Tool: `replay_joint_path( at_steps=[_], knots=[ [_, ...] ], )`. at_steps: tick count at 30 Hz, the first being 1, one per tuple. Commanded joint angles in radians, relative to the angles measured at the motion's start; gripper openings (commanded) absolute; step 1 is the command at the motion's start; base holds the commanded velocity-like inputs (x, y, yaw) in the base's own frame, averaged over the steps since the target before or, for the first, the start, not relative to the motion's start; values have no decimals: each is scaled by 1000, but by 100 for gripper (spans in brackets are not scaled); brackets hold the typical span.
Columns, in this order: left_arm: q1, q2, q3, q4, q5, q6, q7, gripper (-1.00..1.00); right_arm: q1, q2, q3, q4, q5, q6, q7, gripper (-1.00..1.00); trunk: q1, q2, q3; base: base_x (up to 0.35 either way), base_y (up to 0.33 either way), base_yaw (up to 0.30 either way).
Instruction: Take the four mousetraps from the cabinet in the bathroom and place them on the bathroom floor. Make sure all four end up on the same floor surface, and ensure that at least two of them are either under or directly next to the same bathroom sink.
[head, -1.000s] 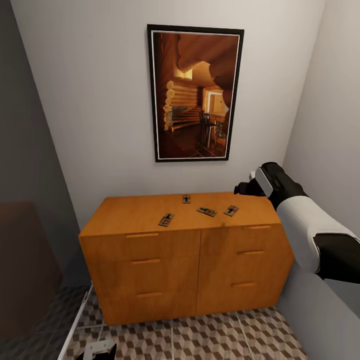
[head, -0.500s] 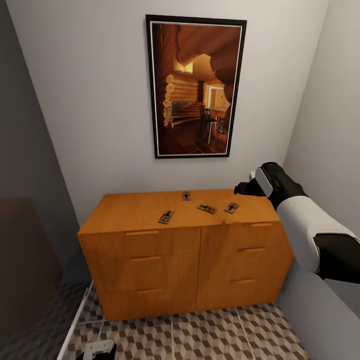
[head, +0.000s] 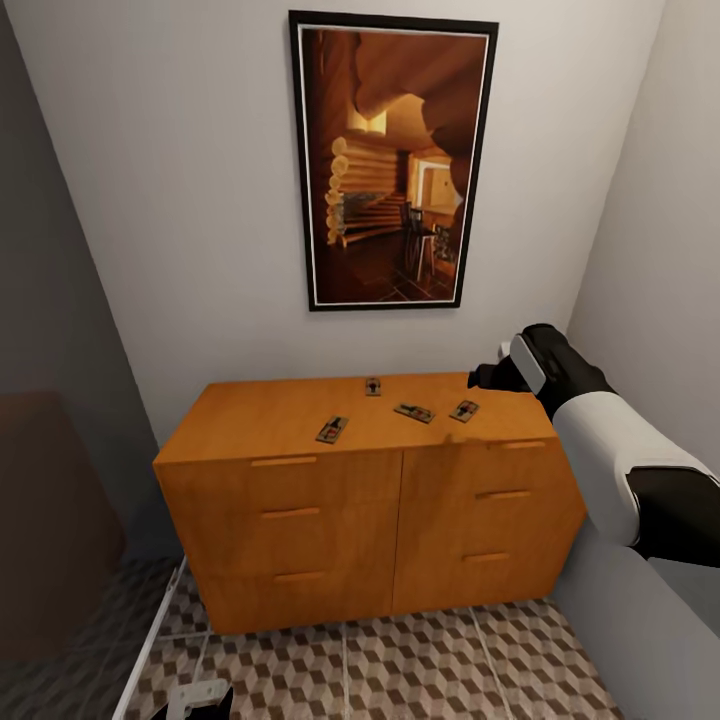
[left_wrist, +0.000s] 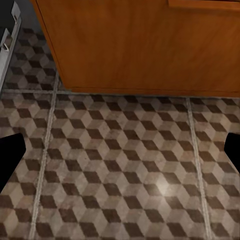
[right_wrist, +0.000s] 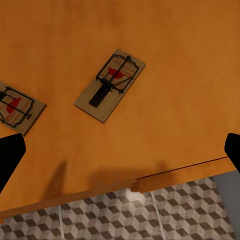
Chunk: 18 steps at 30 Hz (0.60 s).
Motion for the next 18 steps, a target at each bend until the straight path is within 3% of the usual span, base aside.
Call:
replay_joint_path(
  at_steps=[1,7,18],
  knots=[
    [-2,1,8,4,2,-6,-9,100,-1,-1,4,-2,-11,3,-9,100,0,-1,-2,0,0,0],
    [46,12,8,4,1,-13,-10,100,-1,-1,4,-6,-11,3,-9,100,0,-1,-3,0,0,0],
    [235,55,8,6,-2,-140,-10,100,-1,-1,4,-7,-11,2,-9,100,0,-1,-3,0,0,0]
  ],
)
